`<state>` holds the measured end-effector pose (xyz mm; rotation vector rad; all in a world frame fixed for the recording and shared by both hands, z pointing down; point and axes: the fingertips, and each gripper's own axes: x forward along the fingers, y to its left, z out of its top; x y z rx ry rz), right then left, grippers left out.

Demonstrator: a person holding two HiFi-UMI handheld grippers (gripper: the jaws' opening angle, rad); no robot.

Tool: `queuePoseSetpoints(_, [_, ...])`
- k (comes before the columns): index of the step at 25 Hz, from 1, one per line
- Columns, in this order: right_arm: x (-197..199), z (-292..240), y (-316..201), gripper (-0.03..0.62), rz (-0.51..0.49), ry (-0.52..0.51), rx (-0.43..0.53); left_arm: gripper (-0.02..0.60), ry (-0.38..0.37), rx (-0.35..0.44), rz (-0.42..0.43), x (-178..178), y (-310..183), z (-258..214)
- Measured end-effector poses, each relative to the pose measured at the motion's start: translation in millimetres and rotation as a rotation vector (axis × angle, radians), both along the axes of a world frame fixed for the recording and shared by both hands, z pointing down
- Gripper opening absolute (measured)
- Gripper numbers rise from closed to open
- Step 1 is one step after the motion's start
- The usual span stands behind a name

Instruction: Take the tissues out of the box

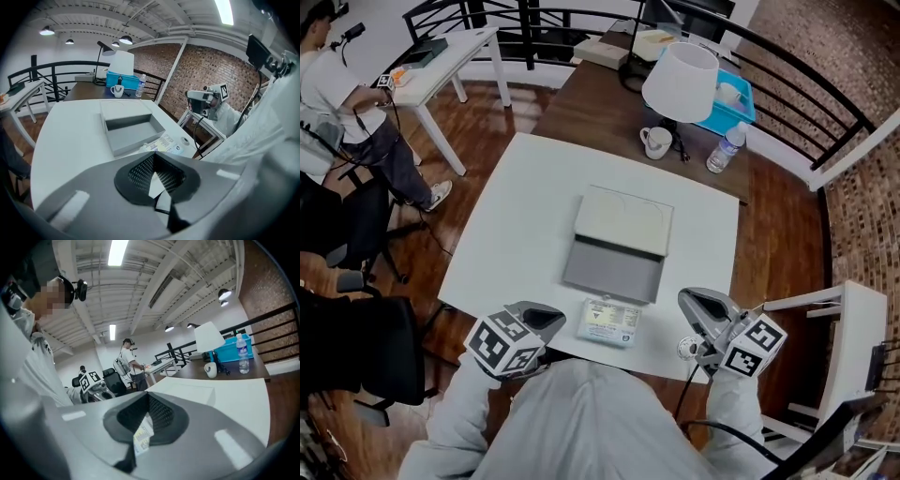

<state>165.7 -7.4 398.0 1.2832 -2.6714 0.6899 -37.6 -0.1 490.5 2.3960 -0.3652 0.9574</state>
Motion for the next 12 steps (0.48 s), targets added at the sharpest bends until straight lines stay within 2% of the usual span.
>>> queuePoseSetpoints(8, [0,23,6,0.002,-0.061,0.104,-0.045,0.015,-0.018,0.039,-0.027,-3,-20,-13])
queuePoseSetpoints(12, [0,26,5,0.002,-0.069,0.112,-0.052,0.015,-0.033,0.047,-0.027,-3,-27,-15])
